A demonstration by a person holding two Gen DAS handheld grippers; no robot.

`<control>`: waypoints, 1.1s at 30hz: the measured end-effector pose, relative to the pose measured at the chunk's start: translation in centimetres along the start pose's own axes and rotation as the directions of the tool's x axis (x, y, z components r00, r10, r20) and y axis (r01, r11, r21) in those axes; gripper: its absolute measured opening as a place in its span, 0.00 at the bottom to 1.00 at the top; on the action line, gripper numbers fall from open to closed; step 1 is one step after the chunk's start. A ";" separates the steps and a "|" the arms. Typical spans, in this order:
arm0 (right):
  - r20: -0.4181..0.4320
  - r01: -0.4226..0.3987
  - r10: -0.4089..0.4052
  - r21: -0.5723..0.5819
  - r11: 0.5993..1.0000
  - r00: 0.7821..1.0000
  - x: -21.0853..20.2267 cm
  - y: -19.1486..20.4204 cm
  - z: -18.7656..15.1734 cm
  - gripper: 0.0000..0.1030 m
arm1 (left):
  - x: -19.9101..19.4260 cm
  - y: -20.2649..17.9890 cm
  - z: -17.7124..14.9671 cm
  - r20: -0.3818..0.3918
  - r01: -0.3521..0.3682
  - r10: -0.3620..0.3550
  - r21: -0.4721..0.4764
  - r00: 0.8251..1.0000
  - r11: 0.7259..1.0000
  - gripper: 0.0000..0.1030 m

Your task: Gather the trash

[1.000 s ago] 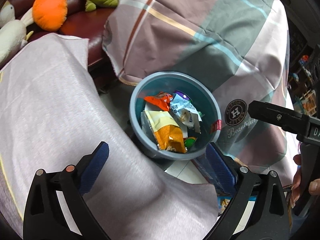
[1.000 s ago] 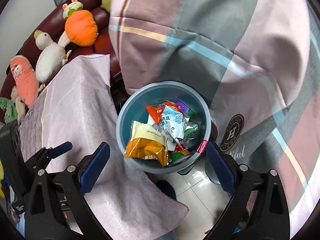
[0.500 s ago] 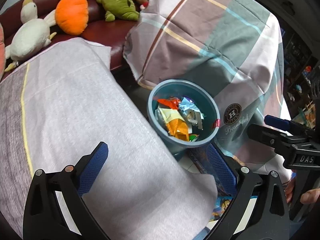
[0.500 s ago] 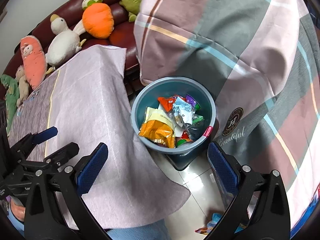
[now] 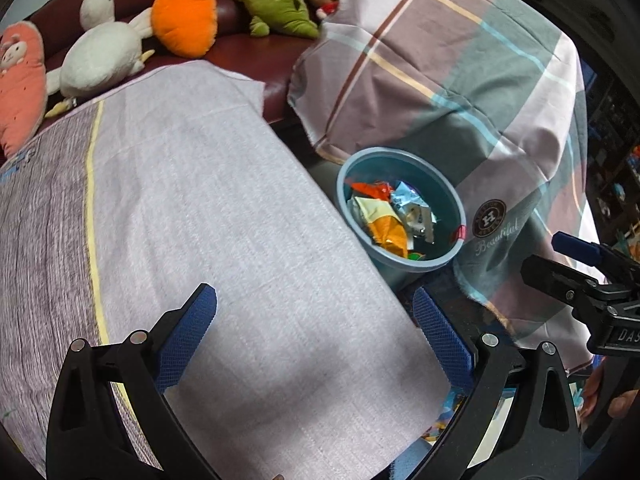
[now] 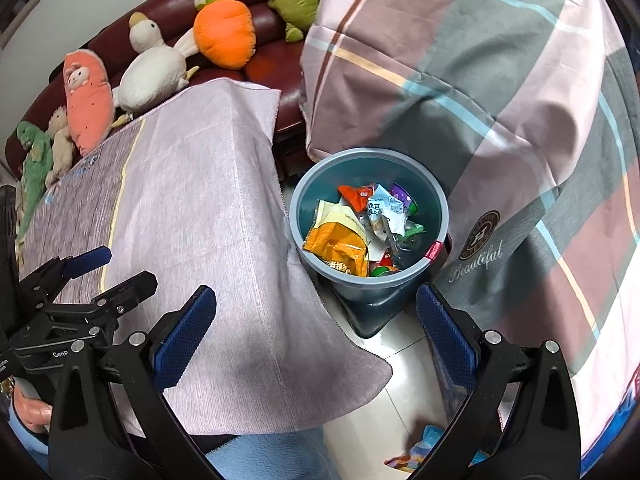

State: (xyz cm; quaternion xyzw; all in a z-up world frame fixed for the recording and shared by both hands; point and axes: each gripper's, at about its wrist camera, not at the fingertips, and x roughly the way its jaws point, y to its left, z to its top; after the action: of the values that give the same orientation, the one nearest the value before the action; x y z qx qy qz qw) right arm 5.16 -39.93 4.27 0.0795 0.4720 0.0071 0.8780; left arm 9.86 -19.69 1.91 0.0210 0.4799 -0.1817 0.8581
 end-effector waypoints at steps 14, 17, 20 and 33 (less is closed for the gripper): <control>0.018 0.064 -0.062 -0.099 0.993 0.998 0.4 1.4 -1.3 0.93 | 0.4 1.1 -1.5 -0.021 -0.006 0.006 -0.023 1.000 1.000 0.96; 0.010 0.056 -0.055 -0.092 0.994 0.998 0.7 1.3 -1.5 0.93 | 0.5 1.1 -1.7 -0.013 -0.025 0.025 -0.018 1.000 1.000 0.96; 0.004 0.051 -0.051 -0.086 0.995 0.999 1.0 1.3 -1.7 0.93 | 0.5 1.0 -1.8 0.003 -0.015 0.015 -0.011 1.000 1.000 0.96; -0.026 0.055 -0.056 -0.062 0.997 0.998 2.9 0.5 -1.9 0.93 | 1.9 1.2 -2.5 -0.013 -0.044 0.044 -0.016 0.999 0.999 0.96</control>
State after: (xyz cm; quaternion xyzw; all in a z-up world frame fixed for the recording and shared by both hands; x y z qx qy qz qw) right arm 5.19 -38.95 0.89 0.0395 0.4859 -0.0018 0.8731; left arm 9.10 -18.62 -1.24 0.0258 0.4863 -0.1589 0.8588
